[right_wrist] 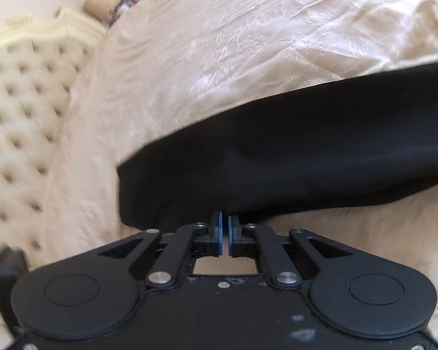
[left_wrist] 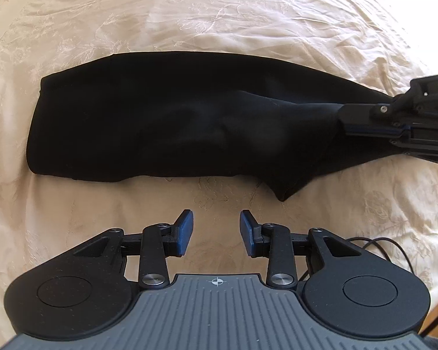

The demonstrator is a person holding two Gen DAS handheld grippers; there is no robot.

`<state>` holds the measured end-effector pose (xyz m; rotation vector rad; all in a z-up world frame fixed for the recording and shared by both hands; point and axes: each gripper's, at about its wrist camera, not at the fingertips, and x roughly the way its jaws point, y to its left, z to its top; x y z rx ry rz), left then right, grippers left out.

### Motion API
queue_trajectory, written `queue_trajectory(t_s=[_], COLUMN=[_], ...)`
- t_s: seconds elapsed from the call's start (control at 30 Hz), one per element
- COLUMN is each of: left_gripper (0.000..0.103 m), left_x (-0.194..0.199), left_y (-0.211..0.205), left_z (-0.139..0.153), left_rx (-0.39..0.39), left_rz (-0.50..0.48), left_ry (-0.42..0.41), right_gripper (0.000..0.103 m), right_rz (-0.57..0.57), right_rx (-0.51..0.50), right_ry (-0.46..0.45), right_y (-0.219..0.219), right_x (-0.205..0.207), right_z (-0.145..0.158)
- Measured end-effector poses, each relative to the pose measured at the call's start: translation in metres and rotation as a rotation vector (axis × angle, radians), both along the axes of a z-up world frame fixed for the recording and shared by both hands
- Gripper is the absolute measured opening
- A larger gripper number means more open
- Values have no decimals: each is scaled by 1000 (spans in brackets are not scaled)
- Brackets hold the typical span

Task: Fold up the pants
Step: 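Move the right gripper to the edge of the folded trousers, then close the right gripper on the trouser edge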

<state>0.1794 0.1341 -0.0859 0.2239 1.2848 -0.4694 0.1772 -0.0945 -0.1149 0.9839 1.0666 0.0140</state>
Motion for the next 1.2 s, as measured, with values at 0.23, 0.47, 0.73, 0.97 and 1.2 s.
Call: queue_trajectory(t_s=[0.23,0.47,0.73,0.97,1.2], left_gripper=[34,34,34,35,35], left_x=[0,1,2,9,16], left_y=[-3,9,25,30,1], left_z=[-1,-8,-2,12,6], left_rx=[14,53,52,37,-12], left_rz=[-8,29,68,79,-24], left_ry=[0,14,3,-61,-82], right_gripper=[32,34,13,11,13], right_rz=[174,520,623,374,337], right_rx=[-256,-606,-590,-229,-222], right_ry=[31,-137,-60,63,111], right_y=[18,109,142,100,105], right_x=[-13,-21,10,9,1], right_z=[-5,-9,-43,-48,-70])
